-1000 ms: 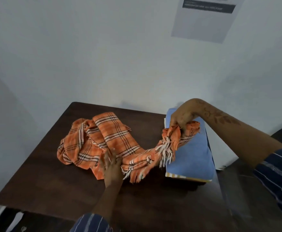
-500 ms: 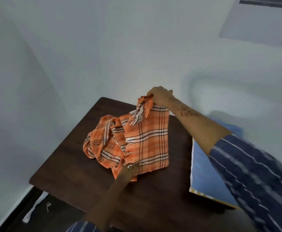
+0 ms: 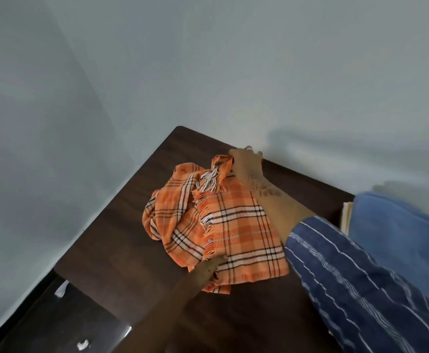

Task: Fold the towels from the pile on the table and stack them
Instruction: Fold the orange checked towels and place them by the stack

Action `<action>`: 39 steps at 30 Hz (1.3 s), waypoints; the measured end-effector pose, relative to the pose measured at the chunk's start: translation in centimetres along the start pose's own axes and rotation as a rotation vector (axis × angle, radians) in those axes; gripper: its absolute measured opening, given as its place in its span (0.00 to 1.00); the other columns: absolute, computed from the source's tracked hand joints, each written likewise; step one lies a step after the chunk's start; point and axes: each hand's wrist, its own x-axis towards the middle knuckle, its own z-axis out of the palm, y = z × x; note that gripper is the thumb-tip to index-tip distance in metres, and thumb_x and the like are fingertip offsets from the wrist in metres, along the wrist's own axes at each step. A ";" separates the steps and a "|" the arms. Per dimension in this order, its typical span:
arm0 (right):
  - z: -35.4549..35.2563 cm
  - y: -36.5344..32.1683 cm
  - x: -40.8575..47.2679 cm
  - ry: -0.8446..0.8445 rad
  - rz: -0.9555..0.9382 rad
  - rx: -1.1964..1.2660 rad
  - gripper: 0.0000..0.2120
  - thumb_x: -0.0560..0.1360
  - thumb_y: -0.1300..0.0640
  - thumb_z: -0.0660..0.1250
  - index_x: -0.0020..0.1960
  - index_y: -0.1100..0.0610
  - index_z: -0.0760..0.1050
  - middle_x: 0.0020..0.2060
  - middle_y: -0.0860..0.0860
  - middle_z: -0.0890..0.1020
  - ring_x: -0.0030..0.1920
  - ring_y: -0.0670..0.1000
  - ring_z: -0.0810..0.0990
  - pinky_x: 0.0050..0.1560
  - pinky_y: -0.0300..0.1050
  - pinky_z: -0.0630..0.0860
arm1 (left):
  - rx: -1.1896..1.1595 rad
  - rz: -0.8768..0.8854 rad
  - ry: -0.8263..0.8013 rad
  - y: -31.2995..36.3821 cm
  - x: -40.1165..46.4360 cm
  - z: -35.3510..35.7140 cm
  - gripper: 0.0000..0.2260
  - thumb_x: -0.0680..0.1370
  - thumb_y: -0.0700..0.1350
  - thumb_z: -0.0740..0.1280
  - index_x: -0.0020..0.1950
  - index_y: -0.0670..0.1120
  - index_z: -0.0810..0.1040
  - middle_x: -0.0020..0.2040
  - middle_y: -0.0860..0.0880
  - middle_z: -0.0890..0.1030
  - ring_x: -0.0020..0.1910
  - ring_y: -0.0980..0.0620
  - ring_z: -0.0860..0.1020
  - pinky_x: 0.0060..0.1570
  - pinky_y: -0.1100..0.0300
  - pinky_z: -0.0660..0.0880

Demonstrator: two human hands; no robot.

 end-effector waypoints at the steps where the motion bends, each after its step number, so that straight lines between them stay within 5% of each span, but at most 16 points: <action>1: 0.6 0.0 0.0 0.023 0.009 0.013 0.14 0.78 0.58 0.60 0.63 0.55 0.72 0.59 0.53 0.78 0.63 0.55 0.72 0.67 0.61 0.61 | -0.020 0.011 -0.016 0.9 -1.0 0.4 0.32 0.59 0.67 0.70 0.57 0.55 0.69 0.55 0.50 0.76 0.56 0.46 0.76 0.61 0.47 0.74; 5: 3.6 1.1 -1.0 0.202 0.136 0.189 0.18 0.79 0.57 0.60 0.68 0.58 0.67 0.65 0.54 0.72 0.67 0.55 0.69 0.69 0.59 0.62 | -0.141 0.020 0.022 0.6 -0.2 0.5 0.15 0.76 0.55 0.66 0.58 0.53 0.65 0.50 0.54 0.75 0.51 0.50 0.75 0.63 0.47 0.72; 10: 6.7 3.9 -7.4 0.307 0.358 0.391 0.15 0.78 0.58 0.62 0.64 0.57 0.70 0.62 0.52 0.73 0.64 0.53 0.71 0.67 0.55 0.64 | -0.168 0.036 0.067 0.2 0.1 0.7 0.17 0.78 0.55 0.64 0.64 0.54 0.64 0.53 0.55 0.73 0.57 0.46 0.73 0.62 0.49 0.71; 16: 7.6 5.9 -18.0 0.308 0.630 0.546 0.20 0.78 0.55 0.62 0.67 0.60 0.68 0.65 0.56 0.72 0.65 0.55 0.69 0.65 0.51 0.65 | -0.074 0.231 0.144 -0.2 -1.1 2.2 0.18 0.77 0.51 0.66 0.66 0.54 0.66 0.57 0.56 0.73 0.57 0.54 0.71 0.62 0.57 0.68; 19: 8.1 6.5 -22.4 0.233 0.820 0.690 0.23 0.76 0.53 0.64 0.68 0.63 0.67 0.64 0.58 0.72 0.64 0.58 0.71 0.62 0.51 0.68 | -0.065 0.290 0.305 -0.4 -1.9 4.3 0.23 0.76 0.50 0.68 0.69 0.49 0.68 0.58 0.55 0.73 0.62 0.51 0.72 0.63 0.56 0.69; 22: 8.7 7.2 -23.9 0.189 1.081 1.107 0.30 0.70 0.48 0.71 0.65 0.62 0.68 0.60 0.58 0.76 0.59 0.57 0.76 0.59 0.53 0.74 | -0.114 0.298 0.472 -0.4 -2.6 6.0 0.24 0.76 0.47 0.69 0.70 0.43 0.67 0.60 0.50 0.73 0.62 0.49 0.72 0.62 0.57 0.68; 25: 7.5 7.4 -24.4 0.133 1.225 1.563 0.31 0.64 0.48 0.77 0.60 0.59 0.69 0.52 0.57 0.78 0.48 0.55 0.80 0.43 0.51 0.80 | -0.130 0.246 0.548 -0.4 -3.8 7.0 0.20 0.77 0.50 0.66 0.64 0.40 0.69 0.58 0.44 0.77 0.55 0.45 0.75 0.56 0.57 0.72; 27: 5.5 7.1 -24.8 -0.009 1.224 1.734 0.23 0.68 0.55 0.75 0.59 0.58 0.71 0.49 0.57 0.79 0.45 0.54 0.79 0.41 0.50 0.79 | -0.189 0.253 0.616 -0.4 -4.5 7.5 0.21 0.79 0.51 0.63 0.66 0.38 0.69 0.59 0.43 0.76 0.57 0.44 0.74 0.55 0.58 0.70; 29: 4.5 7.0 -25.1 -0.177 1.173 1.817 0.18 0.71 0.59 0.72 0.58 0.60 0.73 0.46 0.57 0.79 0.46 0.54 0.78 0.51 0.51 0.77 | -0.287 0.340 0.720 -1.1 -5.4 7.8 0.21 0.81 0.51 0.60 0.70 0.42 0.67 0.61 0.48 0.76 0.63 0.44 0.73 0.58 0.59 0.70; 31: 3.2 6.6 -25.3 -0.285 1.108 1.892 0.14 0.72 0.61 0.70 0.56 0.60 0.73 0.46 0.58 0.79 0.47 0.54 0.78 0.56 0.52 0.76 | -0.464 0.370 0.888 -1.8 -6.3 7.8 0.14 0.81 0.49 0.59 0.64 0.45 0.70 0.53 0.51 0.77 0.56 0.47 0.76 0.51 0.66 0.71; 33: 2.0 5.8 -25.3 -0.331 1.062 1.915 0.11 0.73 0.62 0.67 0.55 0.60 0.73 0.47 0.58 0.79 0.47 0.54 0.79 0.51 0.52 0.78 | -0.627 0.221 0.967 -2.9 -6.0 7.9 0.15 0.81 0.49 0.58 0.64 0.42 0.71 0.56 0.43 0.77 0.55 0.42 0.76 0.53 0.56 0.72; 36: 0.2 5.0 -25.1 -0.355 0.984 1.914 0.13 0.75 0.61 0.64 0.59 0.60 0.72 0.47 0.58 0.79 0.46 0.55 0.79 0.41 0.51 0.78 | -0.790 -0.092 0.544 -4.6 -5.7 9.2 0.12 0.81 0.44 0.55 0.53 0.39 0.74 0.38 0.40 0.78 0.36 0.45 0.74 0.39 0.53 0.73; 39: -2.1 5.0 -25.5 -0.411 0.886 1.900 0.12 0.75 0.63 0.62 0.58 0.61 0.71 0.47 0.59 0.79 0.46 0.56 0.79 0.41 0.52 0.77 | -0.829 -0.057 0.158 -3.6 -6.0 11.8 0.16 0.82 0.48 0.56 0.51 0.37 0.76 0.41 0.39 0.80 0.42 0.43 0.77 0.44 0.50 0.75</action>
